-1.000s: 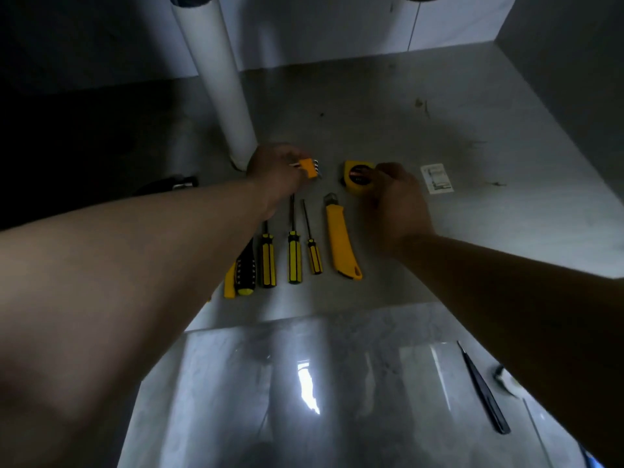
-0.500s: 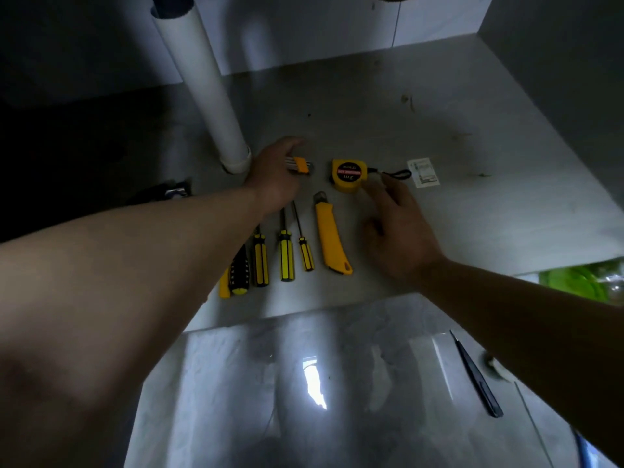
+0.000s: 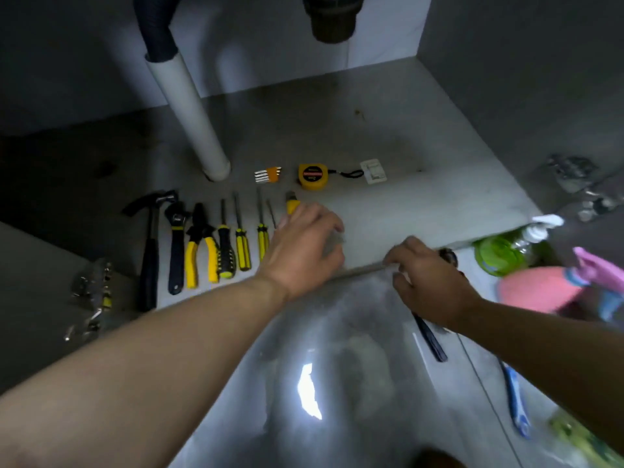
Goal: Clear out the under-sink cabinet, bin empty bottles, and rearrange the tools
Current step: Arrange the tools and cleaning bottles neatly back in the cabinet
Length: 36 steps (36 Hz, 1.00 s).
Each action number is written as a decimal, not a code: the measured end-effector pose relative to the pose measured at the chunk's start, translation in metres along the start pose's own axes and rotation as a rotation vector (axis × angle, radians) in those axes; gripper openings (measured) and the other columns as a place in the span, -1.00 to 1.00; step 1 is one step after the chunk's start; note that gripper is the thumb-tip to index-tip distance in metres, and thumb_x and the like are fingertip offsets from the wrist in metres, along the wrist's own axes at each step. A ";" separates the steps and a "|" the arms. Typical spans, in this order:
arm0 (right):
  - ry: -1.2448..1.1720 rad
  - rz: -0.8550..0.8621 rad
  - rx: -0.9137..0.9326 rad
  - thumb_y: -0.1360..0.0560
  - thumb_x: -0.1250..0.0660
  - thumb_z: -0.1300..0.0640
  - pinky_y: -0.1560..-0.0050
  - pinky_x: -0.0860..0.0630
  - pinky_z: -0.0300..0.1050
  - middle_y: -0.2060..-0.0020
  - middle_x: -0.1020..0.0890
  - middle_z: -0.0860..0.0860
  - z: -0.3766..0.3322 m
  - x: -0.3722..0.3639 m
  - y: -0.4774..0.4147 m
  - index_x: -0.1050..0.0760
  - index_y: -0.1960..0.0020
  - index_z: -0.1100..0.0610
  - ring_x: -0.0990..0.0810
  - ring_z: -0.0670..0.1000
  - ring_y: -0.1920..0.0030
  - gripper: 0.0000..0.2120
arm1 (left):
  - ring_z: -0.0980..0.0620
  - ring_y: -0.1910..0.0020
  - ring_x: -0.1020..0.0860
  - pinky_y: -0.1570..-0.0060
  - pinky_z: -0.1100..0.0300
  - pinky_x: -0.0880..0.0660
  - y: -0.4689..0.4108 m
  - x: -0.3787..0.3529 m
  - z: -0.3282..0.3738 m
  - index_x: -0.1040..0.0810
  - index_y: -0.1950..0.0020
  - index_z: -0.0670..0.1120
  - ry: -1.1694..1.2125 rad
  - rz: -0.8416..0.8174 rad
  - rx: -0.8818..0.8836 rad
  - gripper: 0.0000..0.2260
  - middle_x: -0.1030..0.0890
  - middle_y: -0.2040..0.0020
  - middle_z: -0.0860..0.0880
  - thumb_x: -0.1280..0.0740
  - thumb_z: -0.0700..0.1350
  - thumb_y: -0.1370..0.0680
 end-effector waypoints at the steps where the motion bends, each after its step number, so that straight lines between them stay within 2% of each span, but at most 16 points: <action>1: -0.007 -0.018 -0.040 -0.47 -0.32 0.28 0.06 -0.41 -0.13 -0.03 -0.50 0.05 0.007 -0.003 0.012 -0.56 -0.08 0.11 -0.58 0.08 0.04 -0.78 | -0.03 -0.22 -0.43 -0.22 0.00 -0.41 0.010 -0.008 0.015 -0.56 -0.19 0.03 0.002 -0.016 -0.027 -0.73 -0.50 -0.14 0.03 -0.35 0.01 -0.50; 6: -0.022 -0.137 -0.349 -0.45 -0.33 0.24 0.04 -0.48 -0.03 0.08 -0.62 0.15 0.047 -0.026 0.084 -0.59 0.05 0.15 -0.63 0.21 0.03 -0.89 | -0.11 -0.11 -0.48 -0.13 0.01 -0.44 0.067 -0.074 0.079 -0.58 -0.10 -0.02 0.075 -0.210 -0.057 -0.76 -0.53 -0.05 -0.05 -0.35 -0.10 -0.45; 9: -0.032 -0.163 -0.465 -0.48 -0.36 0.19 -0.04 -0.48 -0.01 -0.02 -0.62 0.20 0.071 -0.049 0.126 -0.55 -0.10 0.23 -0.60 0.24 -0.08 -0.78 | -0.06 -0.17 -0.47 -0.19 0.05 -0.44 0.099 -0.125 0.094 -0.56 -0.15 0.01 0.166 -0.440 0.064 -0.78 -0.49 -0.10 -0.02 -0.33 -0.06 -0.51; 11: -0.003 -0.196 -0.544 -0.52 -0.36 0.08 -0.05 -0.45 0.00 -0.12 -0.56 0.18 0.085 -0.065 0.144 -0.48 -0.22 0.20 -0.57 0.24 -0.14 -0.68 | -0.04 -0.18 -0.47 -0.23 0.06 -0.45 0.114 -0.153 0.096 -0.55 -0.19 0.02 0.225 -0.584 0.161 -0.78 -0.44 -0.11 0.00 -0.35 -0.04 -0.55; 14: 0.001 -0.168 -0.627 -0.53 -0.37 0.00 -0.06 -0.45 0.03 -0.17 -0.50 0.15 0.097 -0.083 0.151 -0.41 -0.27 0.16 -0.54 0.23 -0.17 -0.60 | -0.06 -0.16 -0.54 -0.21 0.11 -0.49 0.128 -0.178 0.095 -0.57 -0.19 -0.02 0.346 -0.687 0.309 -0.80 -0.48 -0.14 -0.05 -0.36 -0.05 -0.57; 16: -0.024 -0.118 -0.664 -0.53 -0.37 -0.01 -0.05 -0.46 0.04 -0.14 -0.50 0.15 0.101 -0.090 0.149 -0.40 -0.24 0.18 -0.54 0.24 -0.14 -0.61 | -0.05 -0.11 -0.59 -0.10 0.20 -0.51 0.133 -0.185 0.090 -0.59 -0.16 -0.03 0.457 -0.700 0.440 -0.83 -0.58 -0.16 -0.08 -0.36 -0.08 -0.57; 18: -0.033 -0.086 -0.688 -0.54 -0.36 -0.02 -0.05 -0.47 0.06 -0.13 -0.51 0.16 0.103 -0.097 0.144 -0.40 -0.23 0.20 -0.55 0.24 -0.11 -0.61 | -0.02 -0.08 -0.62 -0.07 0.19 -0.55 0.136 -0.190 0.084 -0.61 -0.14 -0.02 0.551 -0.698 0.570 -0.84 -0.64 -0.12 -0.04 -0.36 -0.09 -0.57; 20: -0.012 -0.093 -0.700 -0.56 -0.34 -0.01 -0.08 -0.47 0.05 -0.13 -0.54 0.17 0.103 -0.103 0.137 -0.42 -0.22 0.21 -0.56 0.22 -0.13 -0.64 | -0.03 -0.08 -0.63 -0.12 0.12 -0.58 0.134 -0.194 0.079 -0.61 -0.16 -0.07 0.612 -0.692 0.648 -0.82 -0.65 -0.12 -0.06 -0.37 -0.11 -0.57; 23: -0.033 -0.126 -0.738 -0.53 -0.35 0.02 -0.04 -0.47 0.01 -0.07 -0.59 0.16 0.101 -0.110 0.132 -0.46 -0.14 0.21 -0.58 0.21 -0.11 -0.70 | -0.06 -0.04 -0.65 0.00 0.15 -0.59 0.131 -0.196 0.075 -0.56 -0.23 -0.16 0.744 -0.660 0.768 -0.76 -0.64 -0.16 -0.17 -0.41 -0.13 -0.58; 25: -0.109 -0.132 -0.746 -0.49 -0.40 0.00 0.05 -0.46 -0.05 0.02 -0.62 0.12 0.094 -0.113 0.133 -0.50 -0.05 0.17 -0.59 0.15 -0.04 -0.73 | -0.09 -0.05 -0.66 0.01 0.12 -0.60 0.129 -0.196 0.073 -0.52 -0.30 -0.15 0.818 -0.625 0.841 -0.68 -0.62 -0.19 -0.19 -0.42 -0.10 -0.59; 28: -0.368 -0.076 -0.715 -0.42 -0.48 0.03 0.20 -0.40 -0.17 0.22 -0.65 0.04 0.076 -0.114 0.136 -0.55 0.08 0.13 -0.60 0.02 0.16 -0.80 | -0.14 -0.12 -0.66 -0.09 0.01 -0.62 0.125 -0.193 0.071 -0.55 -0.32 -0.19 0.854 -0.574 0.867 -0.64 -0.64 -0.18 -0.23 -0.42 -0.03 -0.59; 31: -0.544 -0.073 -0.619 -0.39 -0.50 0.13 0.30 -0.40 -0.35 0.29 -0.66 -0.02 0.053 -0.115 0.137 -0.57 0.12 0.10 -0.59 -0.12 0.27 -0.87 | -0.20 -0.09 -0.68 -0.16 -0.16 -0.61 0.122 -0.186 0.074 -0.65 -0.11 -0.24 0.917 -0.525 0.859 -0.75 -0.70 -0.04 -0.25 -0.43 -0.06 -0.59; 34: -0.614 -0.051 -0.584 -0.40 -0.49 0.14 0.34 -0.38 -0.42 0.33 -0.62 -0.07 0.040 -0.112 0.140 -0.55 0.13 0.08 -0.54 -0.21 0.34 -0.87 | -0.17 -0.04 -0.69 -0.12 -0.13 -0.63 0.120 -0.178 0.074 -0.67 -0.04 -0.21 0.929 -0.479 0.823 -0.83 -0.71 0.01 -0.22 -0.42 -0.11 -0.59; 36: -0.638 -0.025 -0.566 -0.41 -0.49 0.14 0.33 -0.38 -0.42 0.34 -0.60 -0.10 0.034 -0.108 0.139 -0.54 0.13 0.09 -0.53 -0.22 0.35 -0.87 | -0.09 0.09 -0.70 0.01 -0.01 -0.68 0.117 -0.174 0.072 -0.68 0.06 -0.18 0.920 -0.463 0.771 -0.85 -0.72 0.11 -0.16 -0.43 -0.10 -0.59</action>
Point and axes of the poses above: each hand's wrist, its own y-axis away from the middle knuckle, its own x-axis out of the back of the hand, z = x × y, the point moved 8 cm from there along -y, towards the middle knuckle
